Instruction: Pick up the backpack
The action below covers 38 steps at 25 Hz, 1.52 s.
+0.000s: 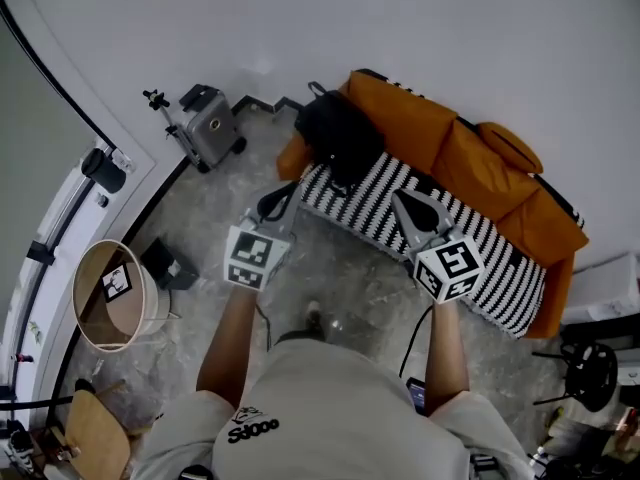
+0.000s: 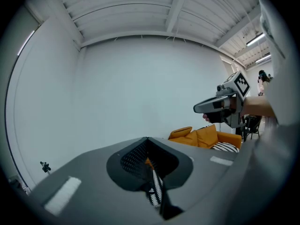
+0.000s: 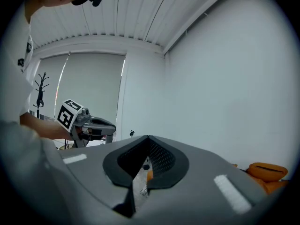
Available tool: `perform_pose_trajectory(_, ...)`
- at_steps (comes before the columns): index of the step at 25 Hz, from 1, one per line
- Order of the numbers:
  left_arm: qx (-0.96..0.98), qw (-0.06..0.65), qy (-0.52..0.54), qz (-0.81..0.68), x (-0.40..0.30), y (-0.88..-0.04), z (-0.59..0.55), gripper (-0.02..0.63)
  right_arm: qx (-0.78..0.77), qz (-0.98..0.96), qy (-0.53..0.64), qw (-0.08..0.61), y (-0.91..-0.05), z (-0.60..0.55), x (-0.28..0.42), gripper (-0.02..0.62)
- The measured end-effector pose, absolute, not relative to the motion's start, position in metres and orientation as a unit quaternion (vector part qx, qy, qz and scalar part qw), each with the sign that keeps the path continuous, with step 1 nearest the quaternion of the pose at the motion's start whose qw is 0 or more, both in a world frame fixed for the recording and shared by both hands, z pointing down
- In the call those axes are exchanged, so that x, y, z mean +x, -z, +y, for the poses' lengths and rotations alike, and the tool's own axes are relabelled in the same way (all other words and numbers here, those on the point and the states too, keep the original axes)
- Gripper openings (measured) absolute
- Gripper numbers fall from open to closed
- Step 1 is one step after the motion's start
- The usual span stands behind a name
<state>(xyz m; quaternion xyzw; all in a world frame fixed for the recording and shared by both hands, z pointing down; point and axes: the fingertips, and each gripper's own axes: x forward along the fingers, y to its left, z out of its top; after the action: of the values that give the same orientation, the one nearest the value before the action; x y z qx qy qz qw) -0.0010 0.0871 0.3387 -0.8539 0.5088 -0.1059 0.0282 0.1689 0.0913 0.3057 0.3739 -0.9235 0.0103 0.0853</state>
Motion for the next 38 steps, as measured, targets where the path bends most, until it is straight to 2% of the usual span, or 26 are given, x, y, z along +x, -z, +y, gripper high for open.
perform_pose_trajectory(14, -0.855, 0.011, 0.108, 0.506, -0.053, -0.361, -0.013, 0.009, 0.385, -0.917, -0.019, 0.105, -0.321, -0.012, 0.120, 0.005)
perform_pose_trajectory(32, -0.840, -0.003, 0.101, 0.533, -0.115, -0.371, -0.078, 0.009, 0.367, -0.925, -0.021, 0.099, -0.328, -0.096, 0.061, 0.005)
perform_pose_trajectory(38, -0.832, -0.004, 0.103, 0.546, -0.122, -0.371, -0.123, 0.011, 0.354, -0.930, -0.022, 0.100, -0.327, -0.153, 0.050, 0.038)
